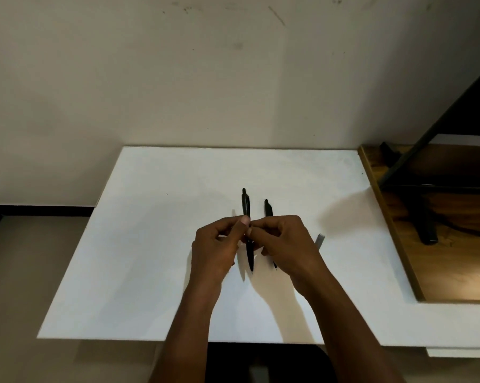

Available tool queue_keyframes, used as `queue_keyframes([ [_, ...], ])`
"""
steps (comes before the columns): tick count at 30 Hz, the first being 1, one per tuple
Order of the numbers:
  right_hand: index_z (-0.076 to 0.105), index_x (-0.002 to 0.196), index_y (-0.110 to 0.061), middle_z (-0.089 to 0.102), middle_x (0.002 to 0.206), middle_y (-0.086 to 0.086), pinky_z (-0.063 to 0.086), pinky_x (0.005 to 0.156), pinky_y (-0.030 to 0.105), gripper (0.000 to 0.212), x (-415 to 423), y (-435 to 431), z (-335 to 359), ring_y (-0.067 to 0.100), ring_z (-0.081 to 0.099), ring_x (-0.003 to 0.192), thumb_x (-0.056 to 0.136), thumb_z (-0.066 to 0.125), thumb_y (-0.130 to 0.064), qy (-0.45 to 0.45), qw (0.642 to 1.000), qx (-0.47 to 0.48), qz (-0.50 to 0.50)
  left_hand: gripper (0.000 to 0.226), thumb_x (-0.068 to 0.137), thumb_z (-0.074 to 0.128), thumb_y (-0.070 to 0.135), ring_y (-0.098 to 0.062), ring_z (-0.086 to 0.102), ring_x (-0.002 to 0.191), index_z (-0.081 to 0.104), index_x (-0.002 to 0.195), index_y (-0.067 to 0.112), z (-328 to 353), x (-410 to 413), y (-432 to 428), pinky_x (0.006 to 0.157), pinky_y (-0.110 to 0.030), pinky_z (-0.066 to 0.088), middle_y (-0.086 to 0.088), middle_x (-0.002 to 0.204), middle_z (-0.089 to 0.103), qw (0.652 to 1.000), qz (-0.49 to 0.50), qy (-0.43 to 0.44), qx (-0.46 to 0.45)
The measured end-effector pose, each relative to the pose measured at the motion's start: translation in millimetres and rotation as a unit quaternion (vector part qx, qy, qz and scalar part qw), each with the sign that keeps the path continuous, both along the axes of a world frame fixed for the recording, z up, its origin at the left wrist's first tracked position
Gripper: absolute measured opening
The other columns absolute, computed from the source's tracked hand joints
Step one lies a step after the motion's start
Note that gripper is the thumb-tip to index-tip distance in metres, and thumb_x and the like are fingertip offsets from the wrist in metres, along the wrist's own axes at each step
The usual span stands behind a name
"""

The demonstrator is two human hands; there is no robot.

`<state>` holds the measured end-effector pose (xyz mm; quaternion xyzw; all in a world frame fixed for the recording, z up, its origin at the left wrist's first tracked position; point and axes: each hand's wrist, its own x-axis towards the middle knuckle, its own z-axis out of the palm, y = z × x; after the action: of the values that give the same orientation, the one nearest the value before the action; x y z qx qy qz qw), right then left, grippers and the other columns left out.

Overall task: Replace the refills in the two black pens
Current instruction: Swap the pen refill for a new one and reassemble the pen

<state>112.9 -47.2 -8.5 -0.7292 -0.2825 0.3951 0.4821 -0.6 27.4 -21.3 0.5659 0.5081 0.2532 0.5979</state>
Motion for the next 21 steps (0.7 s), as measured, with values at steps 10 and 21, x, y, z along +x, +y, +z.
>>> queue_keyframes([
  [10,0.080,0.083,-0.021,0.078,0.072,-0.007,0.048,0.054,0.014,0.008,23.5,-18.9,0.9,0.003,0.071,0.061,0.087,0.073,-0.021,-0.104,0.992,-0.017,-0.075,0.018,0.083,0.078,0.034,-0.020,0.072,0.078,0.082,0.090,0.018,-14.4,18.1,-11.8,0.076,-0.034,0.057,0.000,0.081,0.079,0.990,0.070,0.095,0.073],
  [21,0.078,0.087,-0.021,0.077,0.071,-0.008,0.056,0.066,0.025,0.008,50.0,-42.7,-5.1,0.008,0.072,0.060,0.089,0.072,-0.016,-0.082,0.985,0.005,-0.151,0.019,0.082,0.080,0.030,-0.016,0.069,0.069,0.076,0.094,0.015,-17.5,36.2,-13.6,0.068,-0.029,0.049,0.002,0.070,0.075,0.967,0.089,0.145,0.192],
])
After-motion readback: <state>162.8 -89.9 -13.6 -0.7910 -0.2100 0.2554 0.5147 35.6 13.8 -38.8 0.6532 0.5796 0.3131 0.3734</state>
